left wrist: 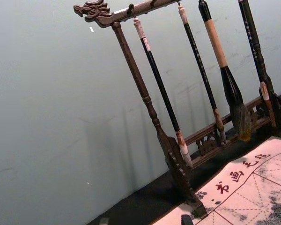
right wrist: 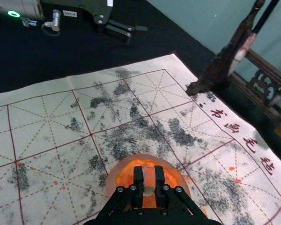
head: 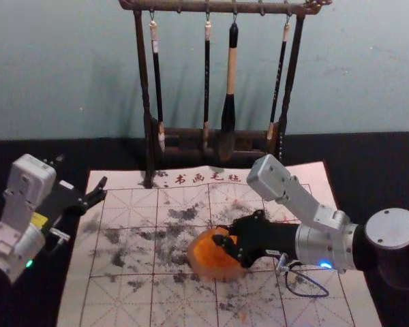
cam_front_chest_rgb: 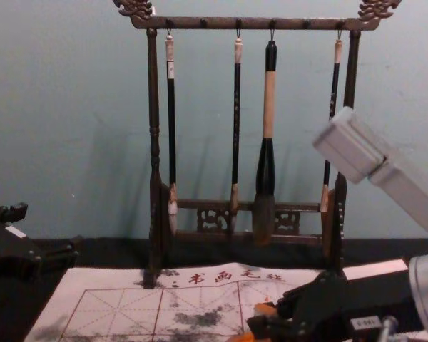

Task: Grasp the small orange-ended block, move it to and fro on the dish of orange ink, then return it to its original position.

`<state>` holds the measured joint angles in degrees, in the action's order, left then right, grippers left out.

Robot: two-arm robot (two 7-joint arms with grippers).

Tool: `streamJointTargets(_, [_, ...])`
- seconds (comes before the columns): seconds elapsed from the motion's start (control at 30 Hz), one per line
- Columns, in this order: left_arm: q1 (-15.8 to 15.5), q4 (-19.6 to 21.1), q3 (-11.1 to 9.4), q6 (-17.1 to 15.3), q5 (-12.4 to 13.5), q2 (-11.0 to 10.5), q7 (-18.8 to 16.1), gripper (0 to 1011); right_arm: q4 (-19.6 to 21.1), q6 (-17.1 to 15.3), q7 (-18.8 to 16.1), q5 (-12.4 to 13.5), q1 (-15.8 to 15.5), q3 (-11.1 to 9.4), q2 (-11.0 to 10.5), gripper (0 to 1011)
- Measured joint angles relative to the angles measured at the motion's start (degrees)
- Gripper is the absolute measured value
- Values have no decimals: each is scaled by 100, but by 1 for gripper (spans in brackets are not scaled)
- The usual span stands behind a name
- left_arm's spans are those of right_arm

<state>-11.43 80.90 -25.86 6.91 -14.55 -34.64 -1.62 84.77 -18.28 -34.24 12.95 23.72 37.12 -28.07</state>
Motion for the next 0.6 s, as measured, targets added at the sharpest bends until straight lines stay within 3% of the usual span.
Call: streamJointTargets(0.6, [0, 0, 0, 0, 0, 0, -1, 1001, 330, -176, 25, 42, -187, -150, -270, 86])
